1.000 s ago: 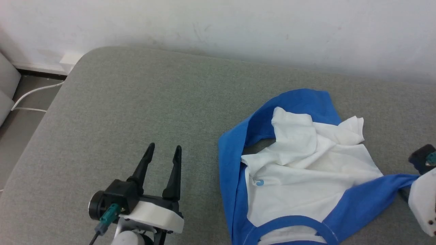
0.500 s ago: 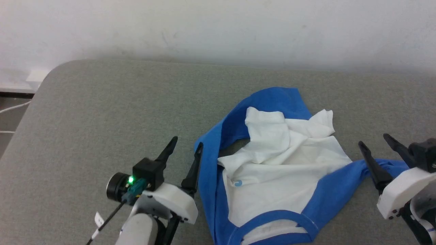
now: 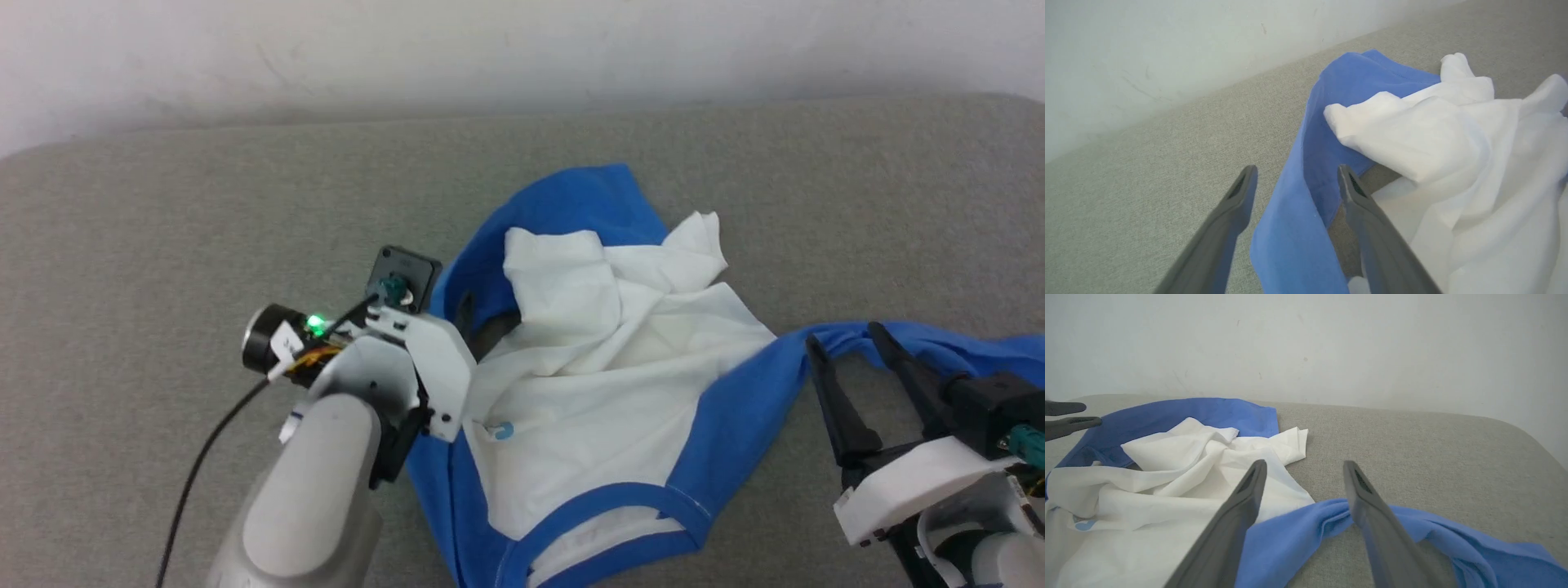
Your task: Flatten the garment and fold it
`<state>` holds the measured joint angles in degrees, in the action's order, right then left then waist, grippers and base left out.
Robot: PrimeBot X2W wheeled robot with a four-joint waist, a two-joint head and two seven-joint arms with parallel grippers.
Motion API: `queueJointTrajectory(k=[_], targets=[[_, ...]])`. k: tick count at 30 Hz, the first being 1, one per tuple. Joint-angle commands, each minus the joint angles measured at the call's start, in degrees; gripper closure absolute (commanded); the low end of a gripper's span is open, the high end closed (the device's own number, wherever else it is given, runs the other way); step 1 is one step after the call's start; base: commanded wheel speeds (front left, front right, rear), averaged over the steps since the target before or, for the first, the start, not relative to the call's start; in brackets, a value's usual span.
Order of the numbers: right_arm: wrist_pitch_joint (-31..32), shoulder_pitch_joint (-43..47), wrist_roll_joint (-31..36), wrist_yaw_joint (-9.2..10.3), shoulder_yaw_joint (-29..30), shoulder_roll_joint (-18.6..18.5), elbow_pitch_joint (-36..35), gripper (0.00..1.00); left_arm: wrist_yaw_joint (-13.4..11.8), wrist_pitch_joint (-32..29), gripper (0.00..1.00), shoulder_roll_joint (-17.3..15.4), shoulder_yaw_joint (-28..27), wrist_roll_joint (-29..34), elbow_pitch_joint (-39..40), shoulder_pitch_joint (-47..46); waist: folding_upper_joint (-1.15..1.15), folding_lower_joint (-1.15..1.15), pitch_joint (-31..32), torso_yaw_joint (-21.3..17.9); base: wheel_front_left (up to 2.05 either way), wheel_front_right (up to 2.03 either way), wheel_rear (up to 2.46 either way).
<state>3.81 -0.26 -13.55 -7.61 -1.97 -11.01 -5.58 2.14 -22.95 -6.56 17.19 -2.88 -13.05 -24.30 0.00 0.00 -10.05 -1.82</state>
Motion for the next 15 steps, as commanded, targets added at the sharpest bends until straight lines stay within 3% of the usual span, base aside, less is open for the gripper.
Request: queueJointTrajectory(k=[1,6,7,8,15], targets=[[-0.57,0.05,0.43,0.12,0.02,0.53,0.55,0.0,-0.46,-0.74,0.0,-0.58,0.05,0.53,-0.76,-1.63,0.0,0.0,-3.22,-2.92,0.0,0.0,0.0],[-1.42,-0.58,1.1,0.12,-0.17,0.77,1.91,0.0,-0.21,-2.32,0.0,-1.3,0.2,0.82,-2.89,-3.93,0.0,0.0,-4.61,-3.55,0.0,0.0,0.0],[-1.64,-0.73,1.17,0.12,-0.19,0.83,2.2,0.0,-0.07,-2.52,0.4,-1.32,0.07,0.51,-3.4,-4.29,0.0,0.0,-4.81,-3.57,0.0,0.0,0.0],[-1.86,-0.85,1.23,0.12,-0.15,0.86,2.48,0.0,0.21,-2.5,1.0,-1.29,-0.07,0.0,-3.74,-4.58,0.0,0.0,-4.94,-3.55,0.0,0.0,0.0],[-2.25,-0.92,1.9,0.12,0.37,0.83,4.36,0.0,0.8,1.33,1.0,-0.38,-3.4,-5.6,-2.54,-4.87,0.0,0.0,-3.79,-1.58,0.0,0.0,0.0]])
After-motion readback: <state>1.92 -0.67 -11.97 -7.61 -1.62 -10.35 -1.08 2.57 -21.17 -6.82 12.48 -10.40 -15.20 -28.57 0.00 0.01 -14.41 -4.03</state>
